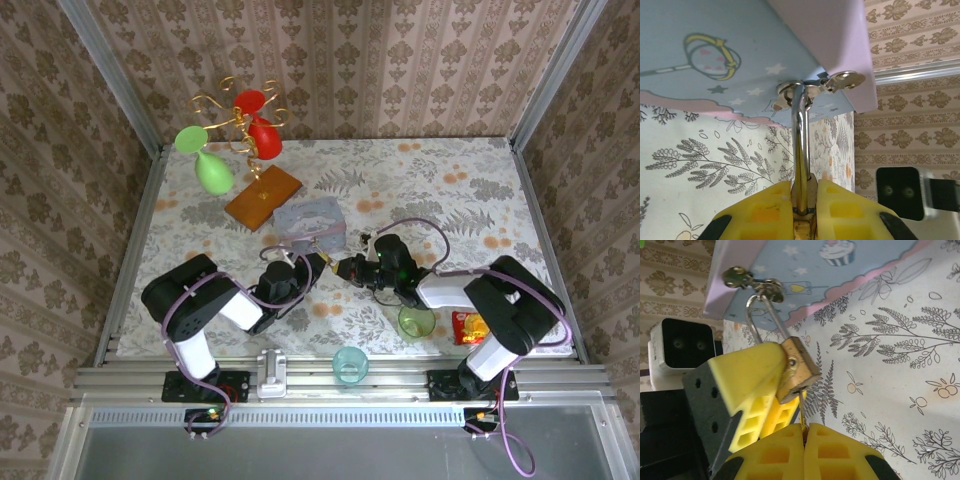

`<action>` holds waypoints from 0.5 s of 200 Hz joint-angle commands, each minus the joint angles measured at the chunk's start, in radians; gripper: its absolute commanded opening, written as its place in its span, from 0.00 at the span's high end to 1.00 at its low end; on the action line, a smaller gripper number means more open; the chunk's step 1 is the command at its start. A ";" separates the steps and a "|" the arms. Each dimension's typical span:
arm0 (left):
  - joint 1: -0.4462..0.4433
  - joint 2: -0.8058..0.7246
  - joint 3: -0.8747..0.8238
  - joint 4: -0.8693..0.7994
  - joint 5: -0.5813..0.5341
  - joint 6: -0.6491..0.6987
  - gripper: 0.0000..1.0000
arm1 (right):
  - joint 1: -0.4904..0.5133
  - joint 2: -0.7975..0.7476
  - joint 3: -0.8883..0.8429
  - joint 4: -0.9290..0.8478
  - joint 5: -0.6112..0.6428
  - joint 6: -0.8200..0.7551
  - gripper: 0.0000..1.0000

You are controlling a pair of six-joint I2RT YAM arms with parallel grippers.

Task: Unlock the padlock with the key

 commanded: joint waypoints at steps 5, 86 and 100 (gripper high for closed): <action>-0.041 0.001 0.040 0.082 0.122 -0.014 1.00 | -0.014 -0.019 0.027 0.020 0.051 -0.043 1.00; -0.043 -0.020 0.037 0.084 0.121 -0.032 1.00 | -0.071 0.174 -0.005 0.498 -0.156 0.258 1.00; -0.044 -0.026 0.040 0.084 0.126 -0.024 1.00 | -0.073 0.187 0.004 0.492 -0.171 0.252 1.00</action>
